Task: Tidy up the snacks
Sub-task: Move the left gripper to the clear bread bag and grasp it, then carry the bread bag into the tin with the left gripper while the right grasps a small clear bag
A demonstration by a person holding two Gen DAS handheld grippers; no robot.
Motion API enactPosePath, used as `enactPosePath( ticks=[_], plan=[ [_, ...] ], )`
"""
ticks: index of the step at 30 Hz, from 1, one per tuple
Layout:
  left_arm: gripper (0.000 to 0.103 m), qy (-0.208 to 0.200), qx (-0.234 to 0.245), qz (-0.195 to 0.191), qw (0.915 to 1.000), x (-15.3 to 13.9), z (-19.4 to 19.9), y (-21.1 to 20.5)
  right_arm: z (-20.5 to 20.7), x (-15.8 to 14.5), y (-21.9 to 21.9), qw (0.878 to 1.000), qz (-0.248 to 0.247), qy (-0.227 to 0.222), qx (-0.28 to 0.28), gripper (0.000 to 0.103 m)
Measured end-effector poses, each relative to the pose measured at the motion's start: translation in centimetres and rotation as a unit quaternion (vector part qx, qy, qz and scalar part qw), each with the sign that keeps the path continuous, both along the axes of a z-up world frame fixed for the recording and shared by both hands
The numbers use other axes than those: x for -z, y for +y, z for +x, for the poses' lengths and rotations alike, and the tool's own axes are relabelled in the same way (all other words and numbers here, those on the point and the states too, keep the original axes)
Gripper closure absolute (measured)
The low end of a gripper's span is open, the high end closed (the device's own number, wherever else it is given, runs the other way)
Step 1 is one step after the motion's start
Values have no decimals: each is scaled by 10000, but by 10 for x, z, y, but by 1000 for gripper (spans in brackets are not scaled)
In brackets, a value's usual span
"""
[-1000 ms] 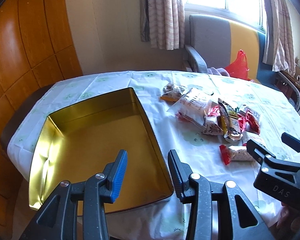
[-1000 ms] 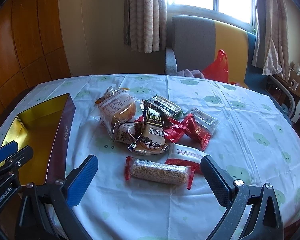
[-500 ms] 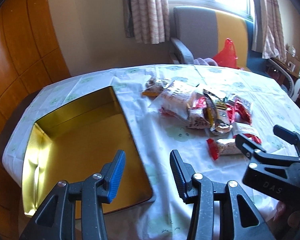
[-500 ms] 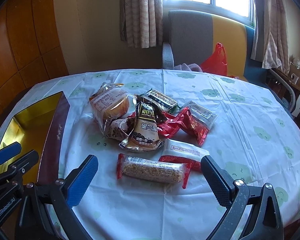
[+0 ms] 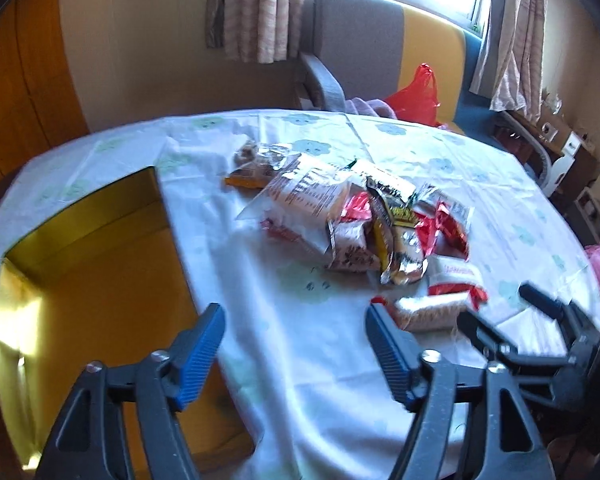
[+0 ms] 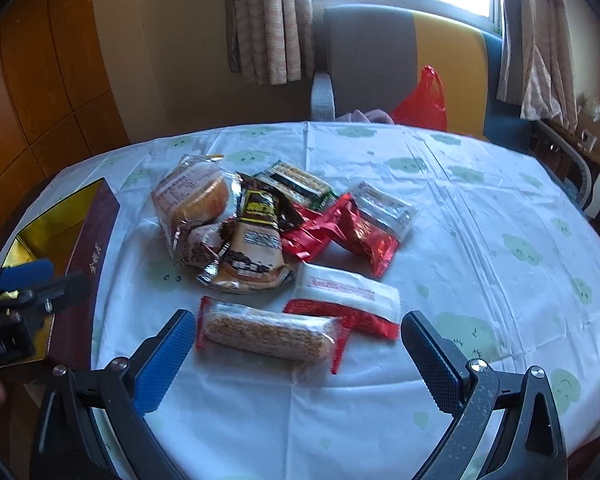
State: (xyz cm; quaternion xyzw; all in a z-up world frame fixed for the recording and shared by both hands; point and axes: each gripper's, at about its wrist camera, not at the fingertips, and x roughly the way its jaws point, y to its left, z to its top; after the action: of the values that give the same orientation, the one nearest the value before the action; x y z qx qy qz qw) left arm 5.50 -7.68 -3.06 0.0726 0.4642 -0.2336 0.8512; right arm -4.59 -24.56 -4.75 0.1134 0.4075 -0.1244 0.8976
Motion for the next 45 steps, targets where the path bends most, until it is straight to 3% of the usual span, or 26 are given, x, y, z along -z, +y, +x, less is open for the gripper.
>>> enactPosePath(
  ticks=[3, 6, 10, 14, 18, 25, 29, 37, 40, 45],
  plan=[
    [23, 304, 67, -62, 9995, 6, 20, -6, -6, 6, -14, 9998, 117, 35, 133, 0],
    [24, 335, 103, 31, 9994, 7, 36, -15, -11, 10, -27, 9994, 254, 27, 238, 0],
    [35, 284, 149, 161, 9994, 6, 60, -29, -12, 13, -36, 9991, 297, 7, 299, 0],
    [34, 101, 575, 416, 9974, 3, 82, -51, -10, 15, -41, 9989, 374, -1, 272, 0],
    [24, 68, 888, 762, 9931, 17, 105, -76, -8, 17, -44, 9987, 470, -55, 190, 0],
    [28, 179, 962, 990, 9903, 48, 122, -94, -7, 19, -51, 9983, 560, -72, 128, 0],
    [30, 119, 864, 617, 9943, 42, 113, -81, -4, 16, -54, 9983, 562, -114, 92, 0],
    [31, -424, 526, -71, 9977, -5, 63, -24, 17, -2, -64, 9960, 835, -321, -44, 2],
    [31, -609, 420, -171, 9971, -15, 45, -3, 35, -11, -61, 9936, 1016, -404, -269, 8],
    [31, -660, 101, -549, 9963, -25, 26, 34, 86, -14, -43, 9849, 1505, -258, -813, 26]
  ],
)
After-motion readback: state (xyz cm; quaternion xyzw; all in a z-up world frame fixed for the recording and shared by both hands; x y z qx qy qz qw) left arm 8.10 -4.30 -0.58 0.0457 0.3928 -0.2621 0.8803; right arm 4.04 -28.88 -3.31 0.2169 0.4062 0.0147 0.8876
